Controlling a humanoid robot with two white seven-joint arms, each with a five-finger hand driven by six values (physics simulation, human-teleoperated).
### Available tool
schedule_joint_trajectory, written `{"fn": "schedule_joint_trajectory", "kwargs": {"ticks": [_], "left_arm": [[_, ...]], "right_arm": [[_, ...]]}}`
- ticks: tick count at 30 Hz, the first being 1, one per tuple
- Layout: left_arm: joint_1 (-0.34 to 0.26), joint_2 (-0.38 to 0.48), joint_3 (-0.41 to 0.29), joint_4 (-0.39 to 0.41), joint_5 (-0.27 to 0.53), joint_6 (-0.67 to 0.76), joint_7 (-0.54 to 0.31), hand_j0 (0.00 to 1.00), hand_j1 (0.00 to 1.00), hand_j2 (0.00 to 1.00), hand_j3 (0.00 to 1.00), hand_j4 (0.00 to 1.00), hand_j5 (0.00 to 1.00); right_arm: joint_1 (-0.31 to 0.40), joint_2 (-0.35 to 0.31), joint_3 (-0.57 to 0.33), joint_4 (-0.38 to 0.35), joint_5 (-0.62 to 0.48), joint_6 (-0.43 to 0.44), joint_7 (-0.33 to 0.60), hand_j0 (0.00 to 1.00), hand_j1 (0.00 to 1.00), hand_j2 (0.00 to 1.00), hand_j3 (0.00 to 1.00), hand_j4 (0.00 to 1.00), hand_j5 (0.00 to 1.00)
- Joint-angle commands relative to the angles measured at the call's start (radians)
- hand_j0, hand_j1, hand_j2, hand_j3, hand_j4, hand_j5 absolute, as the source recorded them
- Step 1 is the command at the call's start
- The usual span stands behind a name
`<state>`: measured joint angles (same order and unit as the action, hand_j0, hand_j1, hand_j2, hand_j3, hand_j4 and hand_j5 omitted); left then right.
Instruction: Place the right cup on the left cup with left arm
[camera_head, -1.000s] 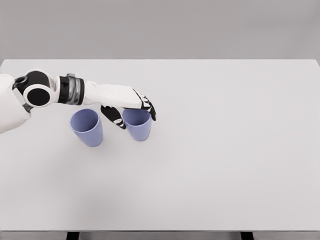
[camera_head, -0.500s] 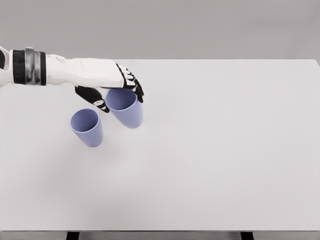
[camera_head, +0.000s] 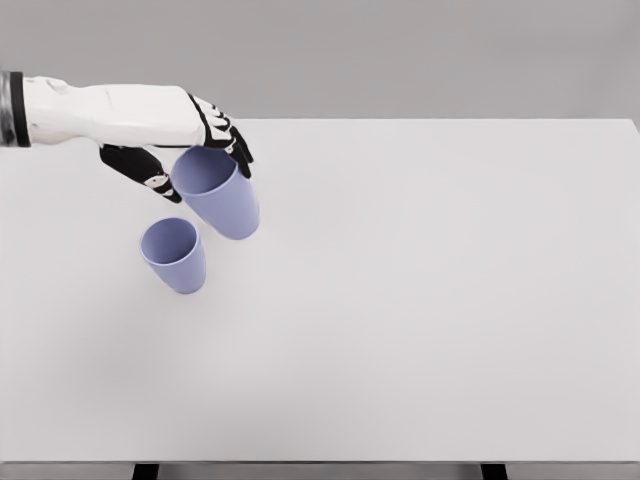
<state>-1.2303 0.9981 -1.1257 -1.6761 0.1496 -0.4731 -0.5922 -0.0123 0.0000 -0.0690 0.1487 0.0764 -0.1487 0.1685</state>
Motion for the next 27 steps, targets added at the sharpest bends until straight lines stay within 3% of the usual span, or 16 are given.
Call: {"fn": "schedule_joint_trajectory", "kwargs": {"ticks": [1,5,15,27], "left_arm": [[-0.002,0.031,0.001,-0.001,0.008,0.002,0.0,0.69,0.69,0.69,0.69,0.69,0.69],[-0.029,0.083,0.001,-0.007,0.019,-0.001,0.0,0.69,0.69,0.69,0.69,0.69,0.69],[-0.023,0.174,-0.009,-0.011,0.015,-0.004,-0.003,0.7,0.7,0.7,0.7,0.7,0.7],[0.02,0.166,-0.017,0.041,0.001,0.002,0.0,0.7,0.7,0.7,0.7,0.7,0.7]], "right_arm": [[0.0,0.0,0.0,0.0,0.0,0.0,0.0,1.0,1.0,1.0,1.0,1.0,1.0],[0.0,0.0,0.0,0.0,0.0,0.0,0.0,1.0,1.0,1.0,1.0,1.0,1.0],[0.0,0.0,0.0,0.0,0.0,0.0,0.0,1.0,1.0,1.0,1.0,1.0,1.0],[0.0,0.0,0.0,0.0,0.0,0.0,0.0,1.0,1.0,1.0,1.0,1.0,1.0]]}}
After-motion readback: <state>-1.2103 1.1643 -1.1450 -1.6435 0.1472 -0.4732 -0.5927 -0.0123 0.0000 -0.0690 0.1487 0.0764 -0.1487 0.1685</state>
